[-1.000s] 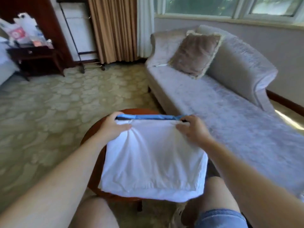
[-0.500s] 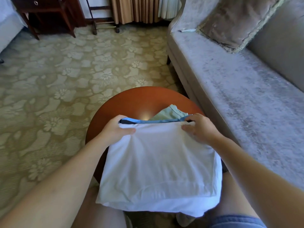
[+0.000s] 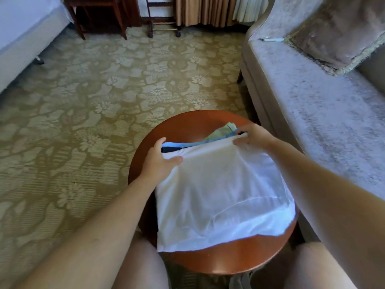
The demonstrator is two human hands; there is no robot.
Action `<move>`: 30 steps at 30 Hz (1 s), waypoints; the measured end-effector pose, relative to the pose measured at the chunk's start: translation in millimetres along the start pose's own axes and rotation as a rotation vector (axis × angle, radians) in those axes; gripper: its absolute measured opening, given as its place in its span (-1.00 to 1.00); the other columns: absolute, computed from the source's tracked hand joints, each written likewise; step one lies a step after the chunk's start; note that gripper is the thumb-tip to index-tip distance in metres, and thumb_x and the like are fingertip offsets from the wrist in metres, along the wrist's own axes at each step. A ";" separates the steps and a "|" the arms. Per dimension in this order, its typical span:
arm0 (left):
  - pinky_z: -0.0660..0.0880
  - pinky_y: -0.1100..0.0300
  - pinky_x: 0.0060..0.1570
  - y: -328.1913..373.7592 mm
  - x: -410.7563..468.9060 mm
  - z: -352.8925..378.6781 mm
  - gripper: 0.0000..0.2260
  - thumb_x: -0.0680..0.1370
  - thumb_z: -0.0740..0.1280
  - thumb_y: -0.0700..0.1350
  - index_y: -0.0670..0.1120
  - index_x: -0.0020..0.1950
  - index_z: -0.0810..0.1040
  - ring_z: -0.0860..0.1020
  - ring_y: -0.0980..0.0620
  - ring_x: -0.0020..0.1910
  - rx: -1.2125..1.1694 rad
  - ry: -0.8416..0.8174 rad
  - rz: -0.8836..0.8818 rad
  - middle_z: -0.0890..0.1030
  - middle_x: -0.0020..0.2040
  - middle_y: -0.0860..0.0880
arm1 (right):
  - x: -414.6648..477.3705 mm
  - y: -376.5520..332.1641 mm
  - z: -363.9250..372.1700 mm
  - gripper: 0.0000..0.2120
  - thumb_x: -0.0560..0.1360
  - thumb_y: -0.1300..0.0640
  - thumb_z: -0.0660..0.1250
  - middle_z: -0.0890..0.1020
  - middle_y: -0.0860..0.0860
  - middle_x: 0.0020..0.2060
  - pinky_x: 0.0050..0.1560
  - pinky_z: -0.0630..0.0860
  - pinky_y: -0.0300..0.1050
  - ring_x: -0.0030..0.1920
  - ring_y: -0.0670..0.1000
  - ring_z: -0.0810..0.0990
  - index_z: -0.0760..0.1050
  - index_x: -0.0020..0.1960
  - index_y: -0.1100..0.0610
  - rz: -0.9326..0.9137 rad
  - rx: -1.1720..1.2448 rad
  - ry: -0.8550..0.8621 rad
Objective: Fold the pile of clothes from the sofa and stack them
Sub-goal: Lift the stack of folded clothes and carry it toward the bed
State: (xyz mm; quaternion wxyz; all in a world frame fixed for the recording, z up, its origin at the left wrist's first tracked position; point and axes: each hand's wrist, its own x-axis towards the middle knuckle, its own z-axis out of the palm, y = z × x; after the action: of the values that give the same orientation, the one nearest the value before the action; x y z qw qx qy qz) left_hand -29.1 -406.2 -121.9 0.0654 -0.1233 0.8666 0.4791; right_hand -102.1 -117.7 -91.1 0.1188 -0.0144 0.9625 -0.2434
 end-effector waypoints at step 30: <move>0.25 0.19 0.33 12.1 13.6 -15.1 -0.23 0.42 0.54 -0.12 0.07 0.54 0.24 0.22 0.07 0.48 -0.099 -0.173 0.048 0.26 0.50 0.10 | -70.0 8.6 -17.0 -0.22 0.41 0.00 0.51 0.38 0.00 0.43 0.29 0.32 -0.15 0.40 0.05 0.37 0.22 0.53 -0.03 0.087 0.123 -0.035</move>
State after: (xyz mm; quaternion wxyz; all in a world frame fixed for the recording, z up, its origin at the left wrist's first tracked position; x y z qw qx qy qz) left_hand -45.5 -414.9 -107.2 0.1224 -0.0638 0.8356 0.5318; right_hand -37.9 -96.3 -65.1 0.1469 0.0306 0.9432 -0.2964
